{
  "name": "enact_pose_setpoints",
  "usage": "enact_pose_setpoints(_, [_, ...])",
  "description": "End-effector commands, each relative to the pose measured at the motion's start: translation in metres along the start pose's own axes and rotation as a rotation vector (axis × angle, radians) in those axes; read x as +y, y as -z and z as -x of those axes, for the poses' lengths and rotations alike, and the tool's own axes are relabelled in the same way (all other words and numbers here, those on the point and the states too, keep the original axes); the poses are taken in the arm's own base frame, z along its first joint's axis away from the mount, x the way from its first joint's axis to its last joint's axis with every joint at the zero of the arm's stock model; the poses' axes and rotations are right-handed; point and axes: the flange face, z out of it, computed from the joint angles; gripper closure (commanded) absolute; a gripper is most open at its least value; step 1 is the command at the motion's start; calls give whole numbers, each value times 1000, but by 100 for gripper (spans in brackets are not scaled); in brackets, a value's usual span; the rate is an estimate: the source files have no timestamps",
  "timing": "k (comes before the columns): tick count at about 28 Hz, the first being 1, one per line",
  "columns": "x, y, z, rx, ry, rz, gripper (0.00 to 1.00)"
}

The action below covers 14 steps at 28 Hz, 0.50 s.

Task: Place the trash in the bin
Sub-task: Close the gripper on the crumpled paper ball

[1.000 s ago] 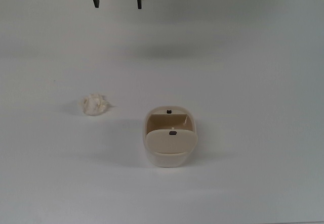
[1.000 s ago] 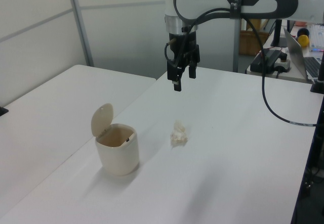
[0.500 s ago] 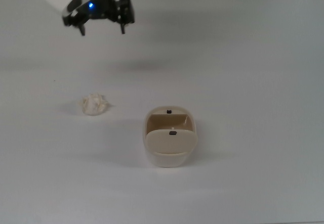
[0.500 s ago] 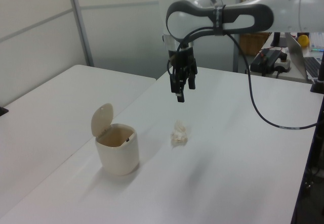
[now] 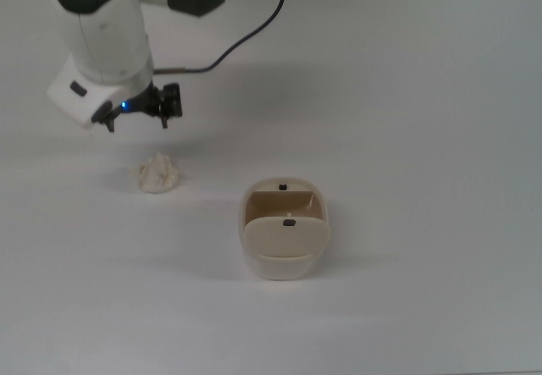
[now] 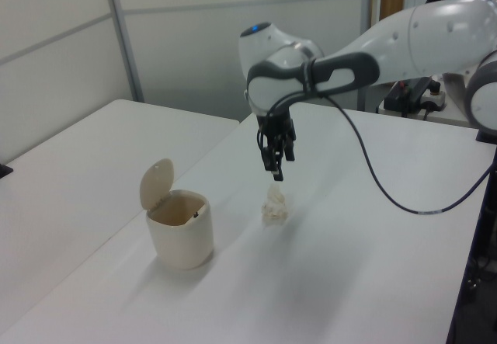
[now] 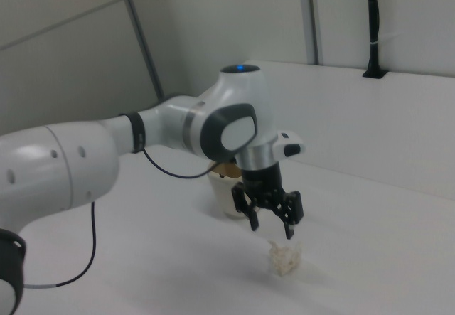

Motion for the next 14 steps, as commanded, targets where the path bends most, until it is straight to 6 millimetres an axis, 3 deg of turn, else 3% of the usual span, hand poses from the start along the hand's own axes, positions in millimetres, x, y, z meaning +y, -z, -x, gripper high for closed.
enact_pose_setpoints(1, [13,-30,-11,12,21,29,27])
enact_pose_setpoints(4, [17,-43,-16,19,22,41,45])
enact_pose_setpoints(14, [22,-69,-30,63,13,53,47])
